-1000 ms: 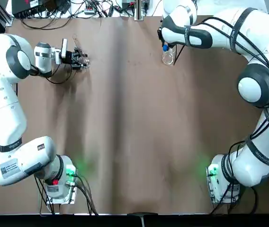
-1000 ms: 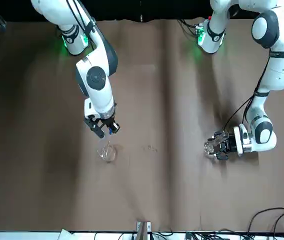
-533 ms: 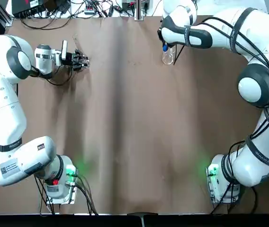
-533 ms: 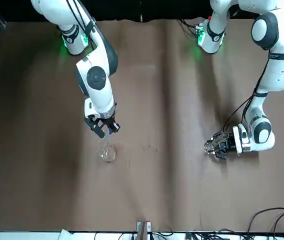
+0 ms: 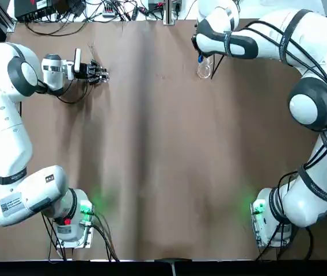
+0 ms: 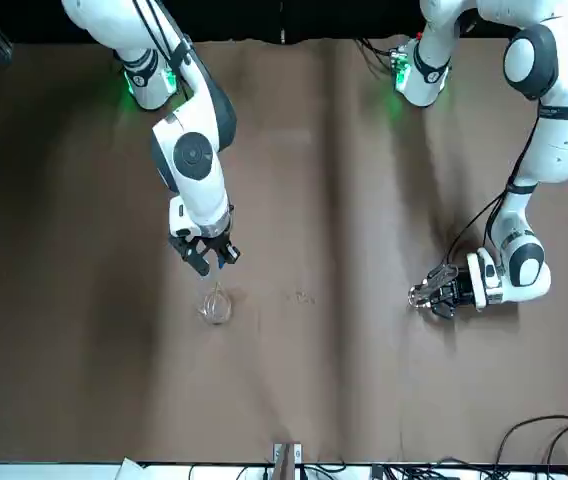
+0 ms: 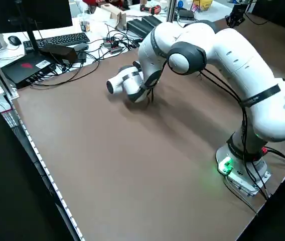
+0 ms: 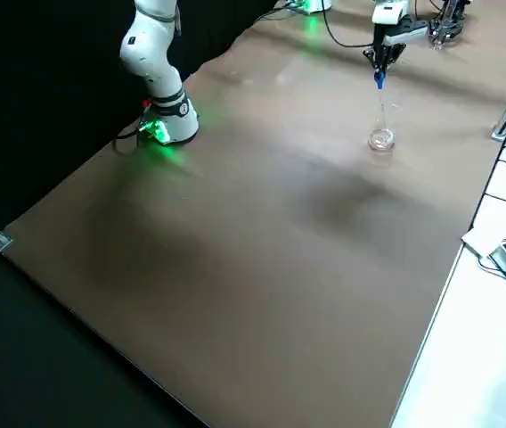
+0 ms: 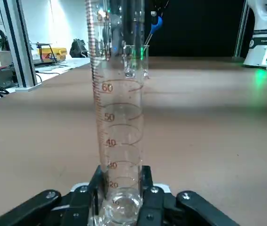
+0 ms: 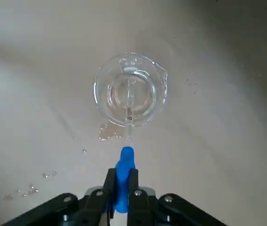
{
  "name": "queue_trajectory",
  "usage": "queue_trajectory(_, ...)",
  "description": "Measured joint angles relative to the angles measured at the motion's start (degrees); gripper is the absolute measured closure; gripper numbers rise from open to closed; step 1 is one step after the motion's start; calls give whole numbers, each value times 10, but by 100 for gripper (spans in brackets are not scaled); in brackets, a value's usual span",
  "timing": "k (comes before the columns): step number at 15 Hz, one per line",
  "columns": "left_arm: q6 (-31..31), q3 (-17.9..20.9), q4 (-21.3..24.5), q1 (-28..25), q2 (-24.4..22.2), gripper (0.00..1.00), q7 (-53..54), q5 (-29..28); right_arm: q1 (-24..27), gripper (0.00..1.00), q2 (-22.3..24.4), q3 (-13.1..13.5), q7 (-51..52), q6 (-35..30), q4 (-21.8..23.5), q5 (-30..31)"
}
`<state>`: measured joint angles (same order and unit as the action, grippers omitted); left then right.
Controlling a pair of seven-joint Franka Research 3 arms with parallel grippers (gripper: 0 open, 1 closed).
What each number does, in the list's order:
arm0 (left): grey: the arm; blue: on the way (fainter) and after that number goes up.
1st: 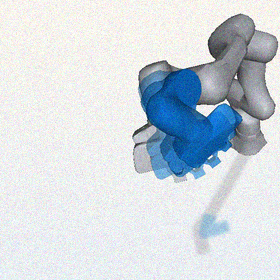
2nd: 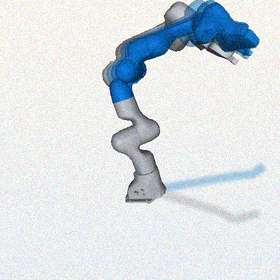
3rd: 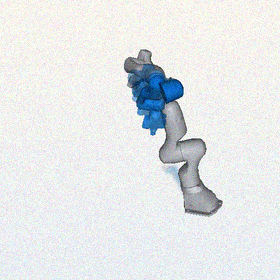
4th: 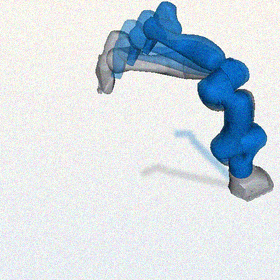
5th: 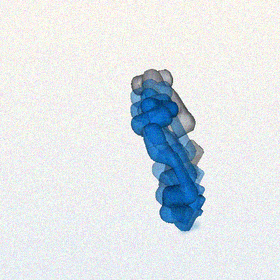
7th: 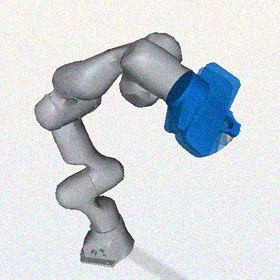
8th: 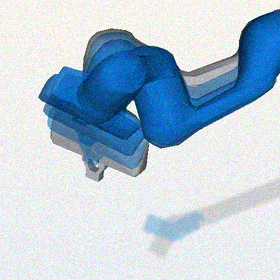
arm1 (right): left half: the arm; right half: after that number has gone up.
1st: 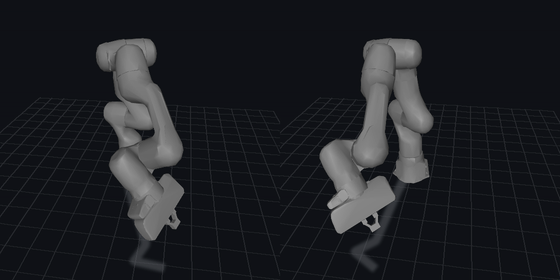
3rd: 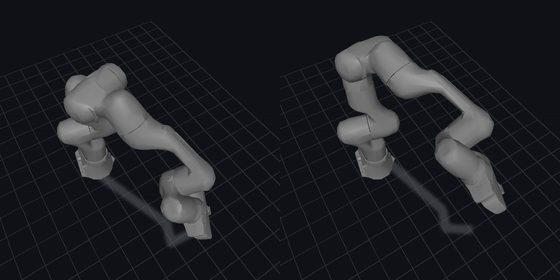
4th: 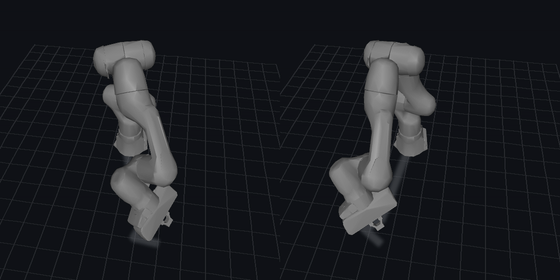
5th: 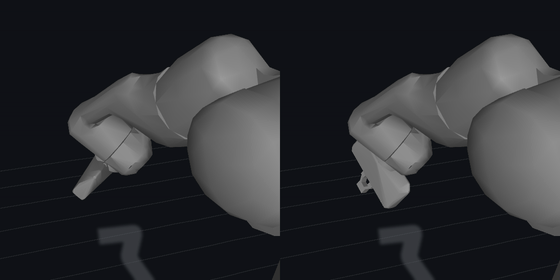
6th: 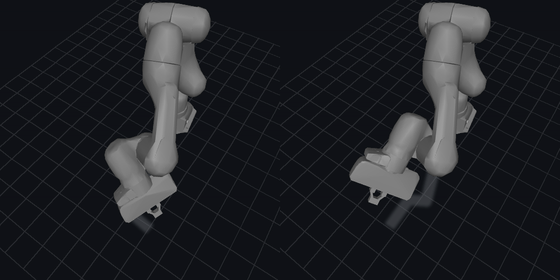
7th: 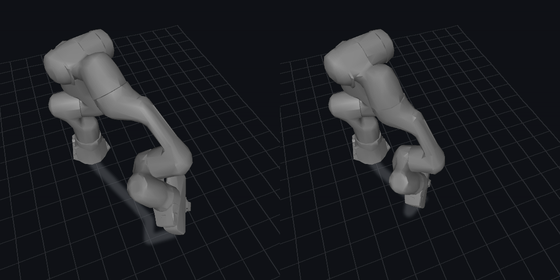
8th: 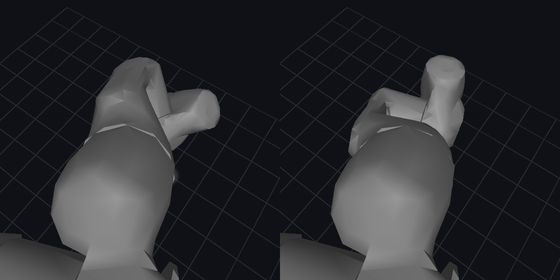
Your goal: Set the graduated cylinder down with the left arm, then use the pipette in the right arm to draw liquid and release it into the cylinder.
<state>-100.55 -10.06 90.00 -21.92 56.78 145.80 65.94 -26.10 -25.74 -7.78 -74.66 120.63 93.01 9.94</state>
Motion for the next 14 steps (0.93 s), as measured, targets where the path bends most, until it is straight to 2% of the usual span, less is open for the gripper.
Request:
queue_trajectory(9,0,-2,-2,1,0,66,0,3,0,87,0,0,0,0,0,0)
queue_trajectory(14,-10,-29,-8,22,-9,66,-7,4,0,87,0,0,1,0,0,0)
